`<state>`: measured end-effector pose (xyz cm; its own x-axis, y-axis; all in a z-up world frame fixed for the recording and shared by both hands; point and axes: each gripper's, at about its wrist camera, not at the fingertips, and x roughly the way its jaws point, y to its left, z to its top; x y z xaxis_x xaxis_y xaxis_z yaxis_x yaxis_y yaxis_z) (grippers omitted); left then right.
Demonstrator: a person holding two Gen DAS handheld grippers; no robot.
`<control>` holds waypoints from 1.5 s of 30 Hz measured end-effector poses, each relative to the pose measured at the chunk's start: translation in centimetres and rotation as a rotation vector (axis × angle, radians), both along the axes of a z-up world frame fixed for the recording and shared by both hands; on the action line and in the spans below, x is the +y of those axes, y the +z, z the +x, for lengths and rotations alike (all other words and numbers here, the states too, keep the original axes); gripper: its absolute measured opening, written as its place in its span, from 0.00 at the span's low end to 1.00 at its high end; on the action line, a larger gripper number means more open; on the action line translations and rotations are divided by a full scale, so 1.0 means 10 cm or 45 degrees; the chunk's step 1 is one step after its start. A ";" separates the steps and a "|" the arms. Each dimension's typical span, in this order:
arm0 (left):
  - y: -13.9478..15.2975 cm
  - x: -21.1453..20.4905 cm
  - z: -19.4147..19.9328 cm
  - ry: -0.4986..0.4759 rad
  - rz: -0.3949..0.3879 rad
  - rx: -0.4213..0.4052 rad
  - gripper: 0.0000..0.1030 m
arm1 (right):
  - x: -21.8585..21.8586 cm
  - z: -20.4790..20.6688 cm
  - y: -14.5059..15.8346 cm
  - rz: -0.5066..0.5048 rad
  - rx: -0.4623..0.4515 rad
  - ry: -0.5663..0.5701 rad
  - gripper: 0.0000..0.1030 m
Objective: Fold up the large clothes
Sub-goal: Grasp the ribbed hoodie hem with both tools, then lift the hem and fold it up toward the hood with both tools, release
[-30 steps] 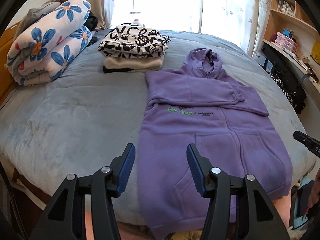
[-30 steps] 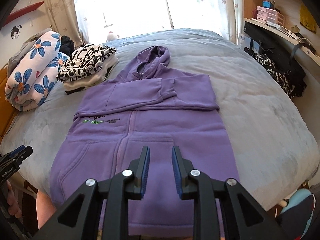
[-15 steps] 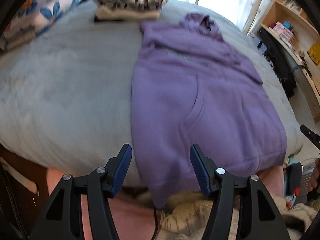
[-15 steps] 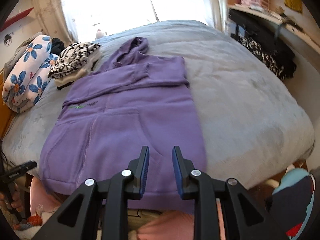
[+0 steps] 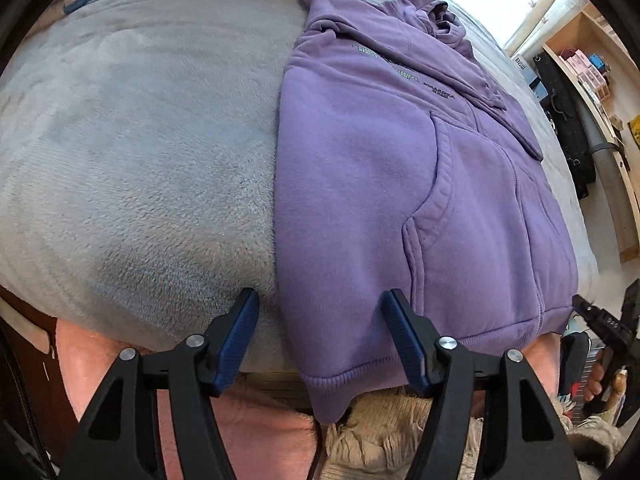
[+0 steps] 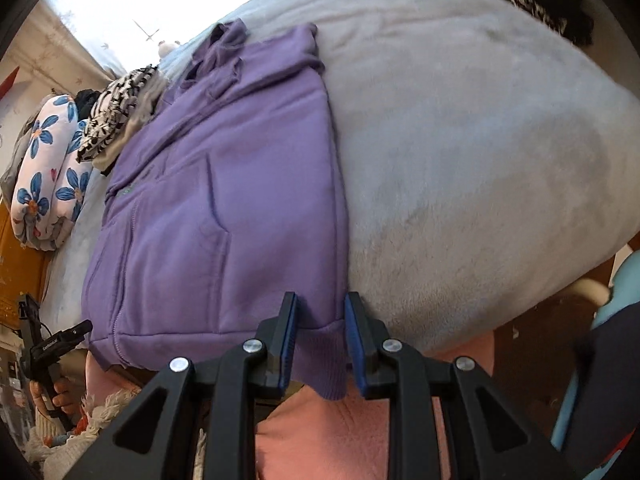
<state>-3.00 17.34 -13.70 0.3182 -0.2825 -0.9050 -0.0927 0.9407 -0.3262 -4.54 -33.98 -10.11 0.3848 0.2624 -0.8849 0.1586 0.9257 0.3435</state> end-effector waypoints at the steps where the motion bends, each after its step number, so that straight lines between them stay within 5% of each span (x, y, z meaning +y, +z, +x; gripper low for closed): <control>1: -0.02 -0.01 0.02 -0.002 0.001 0.002 0.65 | 0.00 0.00 -0.03 0.015 0.004 0.003 0.23; 5: -0.06 -0.09 0.05 -0.028 0.016 0.001 0.73 | 0.00 0.00 -0.12 0.077 0.001 0.021 0.33; 12: -0.05 -0.13 0.03 -0.026 0.015 -0.003 0.72 | 0.04 0.00 -0.20 0.129 -0.026 0.075 0.48; 17: -0.01 -0.20 -0.05 -0.050 -0.006 -0.009 0.54 | 0.09 -0.01 -0.11 0.229 -0.081 0.163 0.48; 26: -0.15 -0.18 0.04 -0.030 -0.045 0.048 0.57 | 0.20 0.08 -0.22 0.133 -0.060 0.229 0.44; 29: -0.08 -0.29 0.04 -0.077 -0.010 0.028 0.24 | 0.29 0.08 -0.14 0.034 -0.069 0.265 0.22; 32: 0.08 -0.39 0.07 -0.104 0.017 0.004 0.12 | 0.35 0.09 0.05 -0.049 -0.107 0.298 0.12; 40: 0.65 -0.23 0.40 0.048 -0.323 -0.111 0.09 | 0.39 0.39 0.80 0.083 -0.359 0.293 0.11; 45: 1.03 -0.10 0.89 0.153 -0.423 -0.213 0.09 | 0.38 0.94 1.13 0.180 -0.439 0.197 0.11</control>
